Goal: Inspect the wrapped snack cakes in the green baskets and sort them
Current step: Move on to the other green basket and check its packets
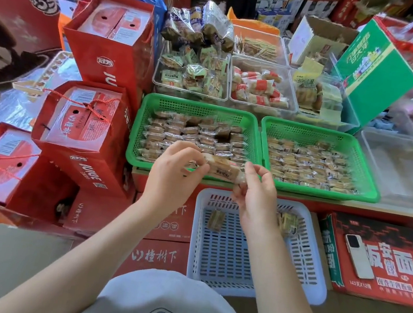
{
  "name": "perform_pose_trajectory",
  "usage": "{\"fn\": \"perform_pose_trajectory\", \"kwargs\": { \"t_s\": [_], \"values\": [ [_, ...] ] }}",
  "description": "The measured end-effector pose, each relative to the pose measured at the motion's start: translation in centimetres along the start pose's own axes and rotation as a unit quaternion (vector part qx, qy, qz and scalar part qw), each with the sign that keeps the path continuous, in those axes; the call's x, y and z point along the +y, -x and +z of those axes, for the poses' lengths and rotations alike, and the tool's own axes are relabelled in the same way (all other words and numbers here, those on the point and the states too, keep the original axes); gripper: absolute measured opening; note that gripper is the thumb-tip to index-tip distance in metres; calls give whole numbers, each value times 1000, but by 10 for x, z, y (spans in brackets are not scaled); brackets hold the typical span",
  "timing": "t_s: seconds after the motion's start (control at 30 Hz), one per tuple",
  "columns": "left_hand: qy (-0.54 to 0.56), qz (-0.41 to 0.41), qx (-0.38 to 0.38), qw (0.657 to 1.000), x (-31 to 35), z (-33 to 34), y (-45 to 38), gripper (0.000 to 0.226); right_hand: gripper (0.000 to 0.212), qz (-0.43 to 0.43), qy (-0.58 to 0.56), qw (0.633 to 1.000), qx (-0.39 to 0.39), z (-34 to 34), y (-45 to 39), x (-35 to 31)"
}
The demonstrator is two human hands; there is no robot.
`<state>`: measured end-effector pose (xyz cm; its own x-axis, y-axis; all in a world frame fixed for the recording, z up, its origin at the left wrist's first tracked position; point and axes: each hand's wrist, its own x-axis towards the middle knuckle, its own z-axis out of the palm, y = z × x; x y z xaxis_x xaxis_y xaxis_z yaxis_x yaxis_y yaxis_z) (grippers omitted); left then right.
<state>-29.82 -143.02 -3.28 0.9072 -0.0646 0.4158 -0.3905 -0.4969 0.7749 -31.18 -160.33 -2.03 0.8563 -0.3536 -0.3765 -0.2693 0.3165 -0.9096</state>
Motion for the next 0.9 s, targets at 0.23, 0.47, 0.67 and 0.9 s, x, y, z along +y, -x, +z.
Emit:
{"fn": "perform_pose_trajectory", "kwargs": {
  "t_s": [0.23,0.47,0.67,0.9],
  "values": [
    [187,-206,-10,960,-8,1,-17,4,13,-139,185,973,-25,-3,-7,1],
    [252,-296,-41,920,-18,20,-31,17,12,-109,167,979,-36,-11,-35,-2],
    [386,-354,-69,849,-34,46,-57,16,13,20,129,984,-121,-17,-84,-2],
    [173,-386,-120,898,-97,99,-94,25,18,79,120,988,-59,-9,-179,7]
  ]
}}
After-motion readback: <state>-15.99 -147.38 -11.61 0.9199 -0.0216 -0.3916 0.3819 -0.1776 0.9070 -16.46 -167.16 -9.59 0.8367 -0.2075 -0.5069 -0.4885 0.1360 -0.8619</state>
